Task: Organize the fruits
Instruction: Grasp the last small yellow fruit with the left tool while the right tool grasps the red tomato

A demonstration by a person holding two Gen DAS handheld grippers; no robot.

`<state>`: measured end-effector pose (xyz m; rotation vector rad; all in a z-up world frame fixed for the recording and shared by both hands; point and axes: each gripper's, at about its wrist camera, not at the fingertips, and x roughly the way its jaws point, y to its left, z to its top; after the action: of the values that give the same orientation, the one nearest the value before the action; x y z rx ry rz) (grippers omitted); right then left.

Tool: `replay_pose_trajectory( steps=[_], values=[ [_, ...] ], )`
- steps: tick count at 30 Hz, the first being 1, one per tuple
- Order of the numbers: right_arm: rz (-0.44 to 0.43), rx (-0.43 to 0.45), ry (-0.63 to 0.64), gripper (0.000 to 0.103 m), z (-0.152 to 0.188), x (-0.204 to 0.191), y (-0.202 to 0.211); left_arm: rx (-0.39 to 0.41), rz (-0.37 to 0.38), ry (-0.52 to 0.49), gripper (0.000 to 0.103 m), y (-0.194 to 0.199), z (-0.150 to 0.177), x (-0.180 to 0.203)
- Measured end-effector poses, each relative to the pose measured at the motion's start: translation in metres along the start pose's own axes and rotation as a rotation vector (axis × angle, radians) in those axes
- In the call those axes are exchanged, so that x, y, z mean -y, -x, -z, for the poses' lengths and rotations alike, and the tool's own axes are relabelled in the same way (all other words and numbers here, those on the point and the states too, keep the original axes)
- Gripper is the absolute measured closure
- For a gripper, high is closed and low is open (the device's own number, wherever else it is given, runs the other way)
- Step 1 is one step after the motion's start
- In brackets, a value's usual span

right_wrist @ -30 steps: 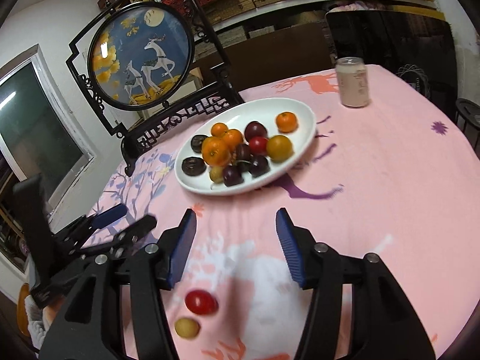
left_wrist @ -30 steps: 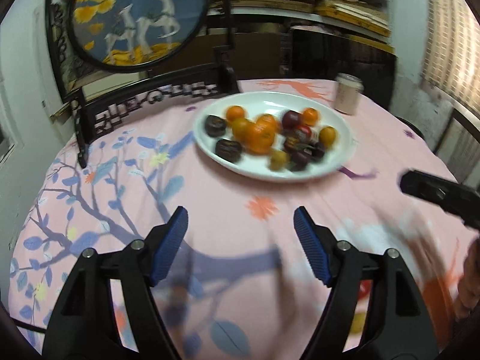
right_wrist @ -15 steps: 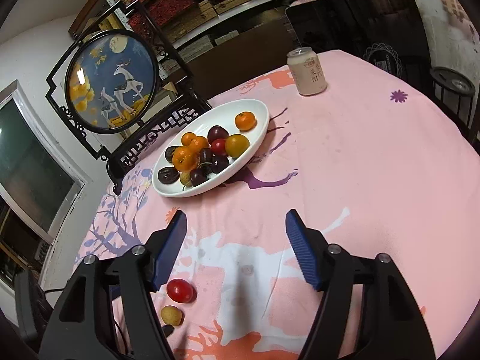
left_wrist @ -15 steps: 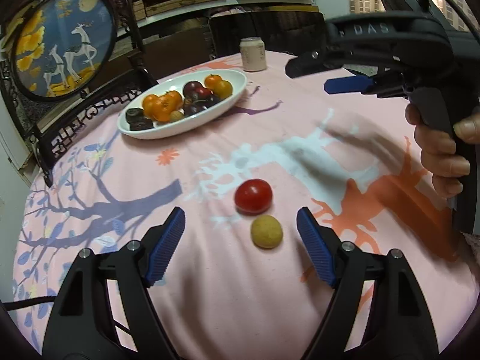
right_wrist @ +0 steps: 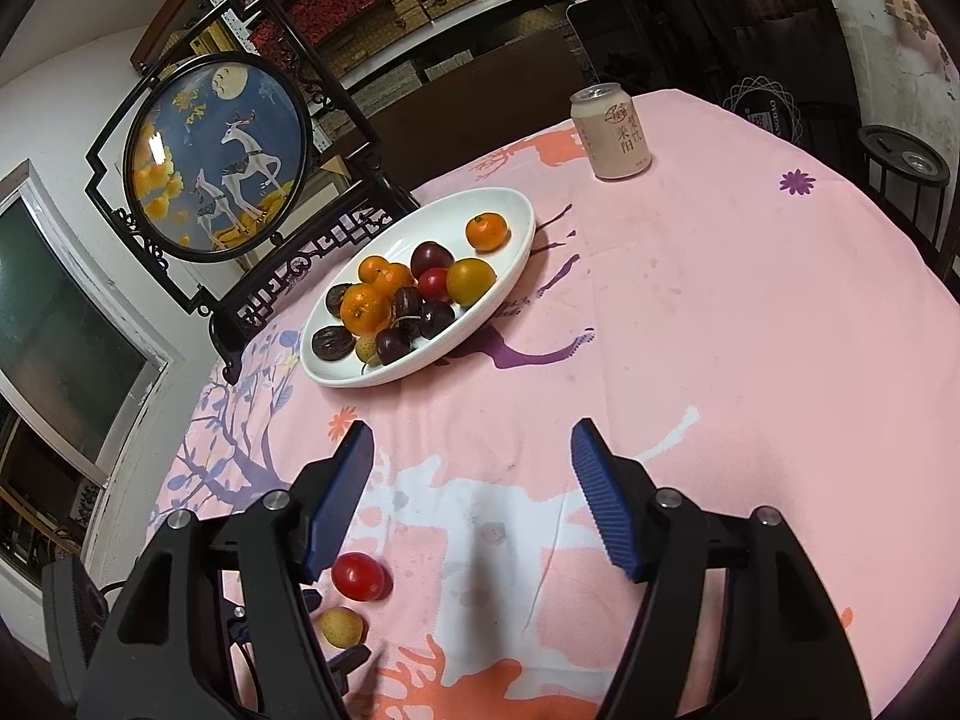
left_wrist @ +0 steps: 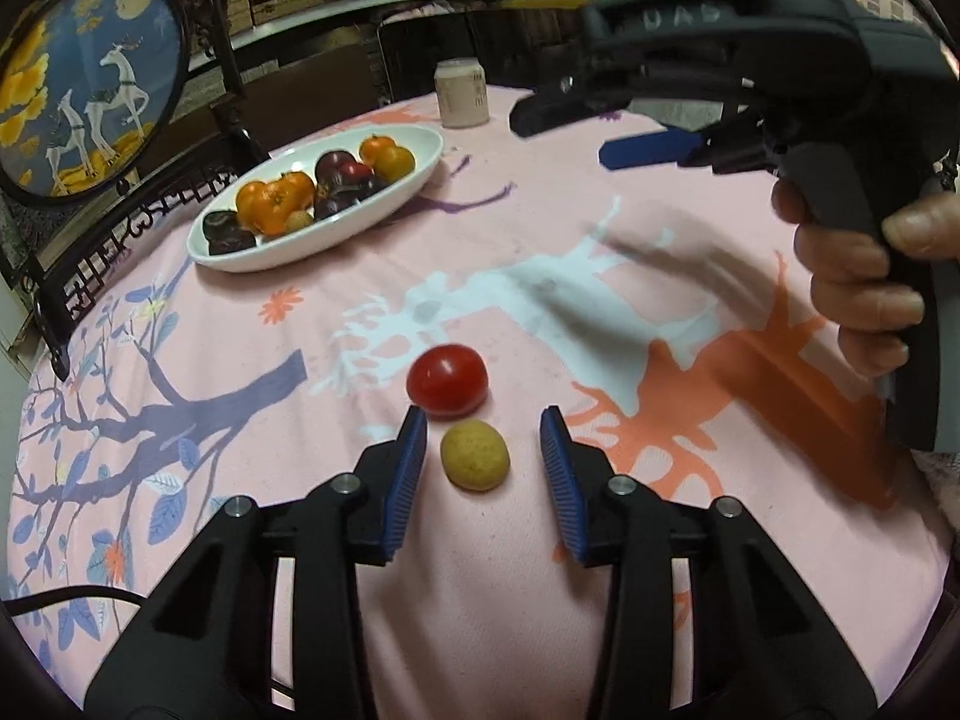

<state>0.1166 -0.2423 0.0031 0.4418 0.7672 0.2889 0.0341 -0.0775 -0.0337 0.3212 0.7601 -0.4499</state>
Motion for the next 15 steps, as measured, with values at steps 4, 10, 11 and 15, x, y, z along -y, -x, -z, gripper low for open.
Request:
replay_pose_trajectory(
  steps=[4,10,11,15],
  values=[
    [-0.001,-0.003,0.000,0.034,0.000,0.000,0.000,-0.041,0.013,0.012,0.064,-0.007,0.002,-0.002],
    [-0.006,-0.018,0.004,0.034,0.002,-0.001,-0.003,-0.056,0.011,0.001,0.075,-0.007,0.003,0.003],
    [-0.007,-0.020,0.004,0.034,0.003,-0.001,-0.003,-0.055,0.007,0.012,0.078,-0.007,0.003,0.001],
    [-0.017,-0.035,0.014,0.034,0.005,-0.005,-0.006,-0.030,-0.022,0.091,0.078,-0.001,0.001,-0.019]
  ],
)
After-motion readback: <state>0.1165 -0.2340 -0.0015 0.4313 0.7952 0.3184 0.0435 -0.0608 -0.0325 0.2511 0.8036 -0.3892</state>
